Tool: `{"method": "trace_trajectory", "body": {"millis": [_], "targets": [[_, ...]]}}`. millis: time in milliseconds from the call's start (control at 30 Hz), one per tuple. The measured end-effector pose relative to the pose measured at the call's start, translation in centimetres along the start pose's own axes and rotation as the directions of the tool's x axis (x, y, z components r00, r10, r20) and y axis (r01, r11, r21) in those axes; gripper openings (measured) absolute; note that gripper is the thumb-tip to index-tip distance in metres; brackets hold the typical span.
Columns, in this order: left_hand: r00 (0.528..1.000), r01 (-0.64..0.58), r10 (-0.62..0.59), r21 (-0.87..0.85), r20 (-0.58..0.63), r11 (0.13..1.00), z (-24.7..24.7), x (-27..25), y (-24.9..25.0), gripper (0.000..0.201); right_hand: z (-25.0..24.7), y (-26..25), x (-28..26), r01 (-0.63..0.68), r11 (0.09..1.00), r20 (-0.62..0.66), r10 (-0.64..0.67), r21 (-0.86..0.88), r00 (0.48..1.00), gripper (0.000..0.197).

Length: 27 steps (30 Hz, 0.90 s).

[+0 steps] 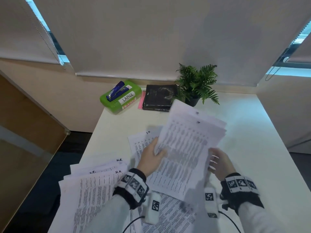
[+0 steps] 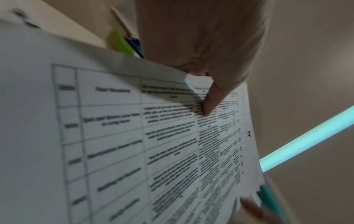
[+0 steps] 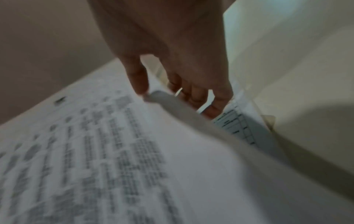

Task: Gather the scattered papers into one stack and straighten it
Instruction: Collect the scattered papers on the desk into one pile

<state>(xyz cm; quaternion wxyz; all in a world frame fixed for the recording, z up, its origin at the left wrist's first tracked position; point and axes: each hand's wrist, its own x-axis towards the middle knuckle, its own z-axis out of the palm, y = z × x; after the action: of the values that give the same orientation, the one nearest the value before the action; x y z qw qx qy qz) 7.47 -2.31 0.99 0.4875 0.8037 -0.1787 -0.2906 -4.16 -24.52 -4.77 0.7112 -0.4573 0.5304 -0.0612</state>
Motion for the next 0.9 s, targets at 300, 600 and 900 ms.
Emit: {"method": "trace_trajectory", "body": {"millis": [300,600,900], "targets": [[0.922,0.121,-0.244,-0.374,-0.301,0.919,-12.1,-8.2,-7.6,0.041,3.4,5.7,-4.6,0.267,0.651,0.211,-0.166,-0.711,0.963,0.021],[0.852,0.339,-0.418,-0.275,-0.315,0.900,-13.5,-17.6,-14.6,0.037,3.3,8.7,-6.6,0.177,0.241,0.156,-0.102,-0.954,0.982,0.051],[0.687,0.680,-0.441,0.295,-0.578,0.672,-11.1,-18.0,-15.1,0.080,2.7,8.4,-8.1,0.260,0.248,0.227,-0.157,-0.933,0.961,0.027]]}}
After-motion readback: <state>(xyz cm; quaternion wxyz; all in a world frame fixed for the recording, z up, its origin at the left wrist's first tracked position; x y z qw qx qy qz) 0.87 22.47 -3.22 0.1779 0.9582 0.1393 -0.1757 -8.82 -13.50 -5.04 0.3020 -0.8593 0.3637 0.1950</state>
